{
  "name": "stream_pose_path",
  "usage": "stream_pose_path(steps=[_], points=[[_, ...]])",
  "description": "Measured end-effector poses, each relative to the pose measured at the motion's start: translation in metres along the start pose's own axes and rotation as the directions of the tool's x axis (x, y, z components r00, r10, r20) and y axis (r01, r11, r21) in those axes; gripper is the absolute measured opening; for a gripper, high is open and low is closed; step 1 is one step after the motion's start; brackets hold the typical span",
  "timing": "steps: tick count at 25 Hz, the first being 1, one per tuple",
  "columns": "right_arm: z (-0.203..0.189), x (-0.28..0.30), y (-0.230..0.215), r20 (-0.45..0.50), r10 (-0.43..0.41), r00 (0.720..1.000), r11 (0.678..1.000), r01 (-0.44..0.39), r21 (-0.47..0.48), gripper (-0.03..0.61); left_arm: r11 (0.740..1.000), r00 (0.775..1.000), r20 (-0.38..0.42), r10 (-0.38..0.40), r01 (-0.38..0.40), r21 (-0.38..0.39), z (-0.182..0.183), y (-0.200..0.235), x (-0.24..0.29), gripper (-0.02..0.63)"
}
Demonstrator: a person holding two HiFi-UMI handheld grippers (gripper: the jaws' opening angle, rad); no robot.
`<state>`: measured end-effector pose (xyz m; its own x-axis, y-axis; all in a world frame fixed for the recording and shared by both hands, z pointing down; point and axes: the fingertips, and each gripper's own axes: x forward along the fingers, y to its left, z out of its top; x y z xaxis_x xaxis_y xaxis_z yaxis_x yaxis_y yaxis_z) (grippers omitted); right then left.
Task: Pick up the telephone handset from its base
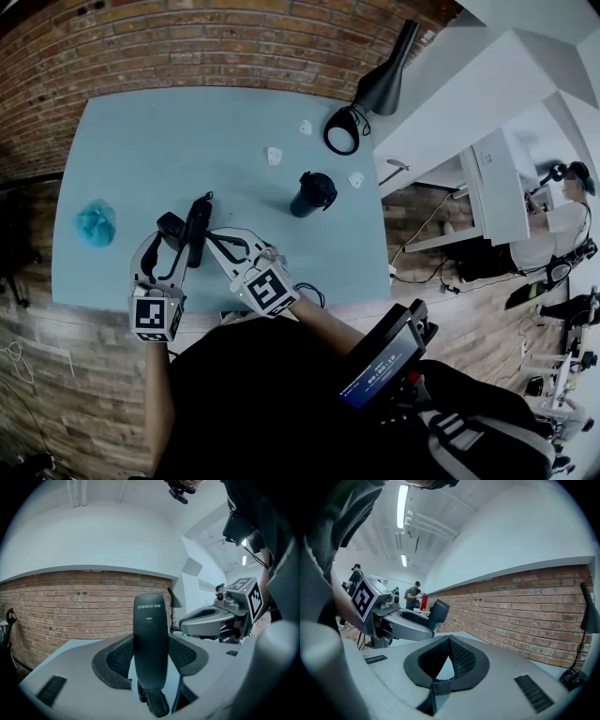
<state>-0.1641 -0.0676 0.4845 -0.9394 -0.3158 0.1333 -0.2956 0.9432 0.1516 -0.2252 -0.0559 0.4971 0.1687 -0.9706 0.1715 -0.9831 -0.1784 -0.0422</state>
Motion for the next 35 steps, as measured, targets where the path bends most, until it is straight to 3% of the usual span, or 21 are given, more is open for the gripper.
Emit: stream_pose_path(steps=[15,20,35], points=[[-0.003,0.002,0.000,-0.016,-0.008,1.000,1.000,0.008,-0.011,0.006,1.000,1.000,-0.005,0.008,-0.008,0.021,0.001,0.004,0.000,0.261],[-0.004,0.003,0.000,-0.019,-0.011,1.000,1.000,0.011,-0.015,0.006,0.996,0.999,-0.005,0.039,-0.039,0.075,0.009,0.013,-0.003,0.261],[-0.015,-0.002,-0.008,-0.059,-0.042,0.997,0.999,0.040,-0.032,0.006,0.986,0.987,-0.069,0.147,-0.141,0.087,0.015,0.045,-0.008,0.261]])
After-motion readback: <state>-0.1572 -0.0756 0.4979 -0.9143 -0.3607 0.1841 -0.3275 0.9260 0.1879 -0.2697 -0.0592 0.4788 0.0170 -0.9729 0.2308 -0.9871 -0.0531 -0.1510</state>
